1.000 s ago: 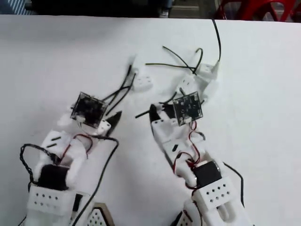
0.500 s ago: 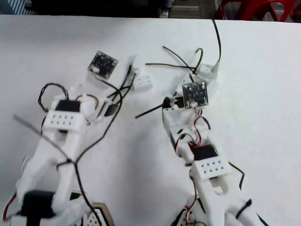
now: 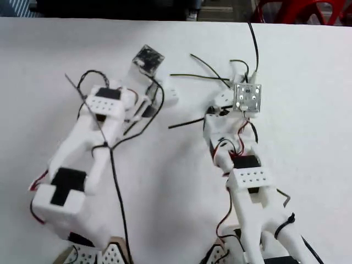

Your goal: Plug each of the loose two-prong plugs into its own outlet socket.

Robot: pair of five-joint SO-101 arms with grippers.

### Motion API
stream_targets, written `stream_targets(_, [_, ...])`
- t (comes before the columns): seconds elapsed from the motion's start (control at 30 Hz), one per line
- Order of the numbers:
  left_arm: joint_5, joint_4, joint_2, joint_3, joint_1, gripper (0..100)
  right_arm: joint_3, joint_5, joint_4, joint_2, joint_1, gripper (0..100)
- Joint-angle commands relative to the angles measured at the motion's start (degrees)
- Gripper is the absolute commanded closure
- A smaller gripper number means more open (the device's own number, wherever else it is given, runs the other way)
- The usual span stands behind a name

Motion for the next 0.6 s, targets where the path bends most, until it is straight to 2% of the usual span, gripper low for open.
stream_targets(0.0, [-0.6, -4.1, 4.5, -6.6, 2.6, 69, -2.7, -0.6, -1.1, 0.0, 0.5, 98.1])
stream_targets(0.17, [-0.9, -5.2, 14.1, -14.4, 3.0, 69, -2.7, -0.6, -1.1, 0.0, 0.6, 98.1])
stream_targets(0.3, [-7.0, 1.0, 18.4, -19.9, 3.8, 69, -2.7, -0.6, -1.1, 0.0, 0.5, 98.1])
stream_targets(0.43, [-8.1, 3.1, 23.3, -24.1, 4.2, 69, -2.7, -0.6, -1.1, 0.1, 0.6, 98.1])
stream_targets(0.57, [-8.5, 3.2, 26.9, -26.5, 4.2, 75, -2.6, -0.5, -1.1, 0.1, 0.6, 98.1])
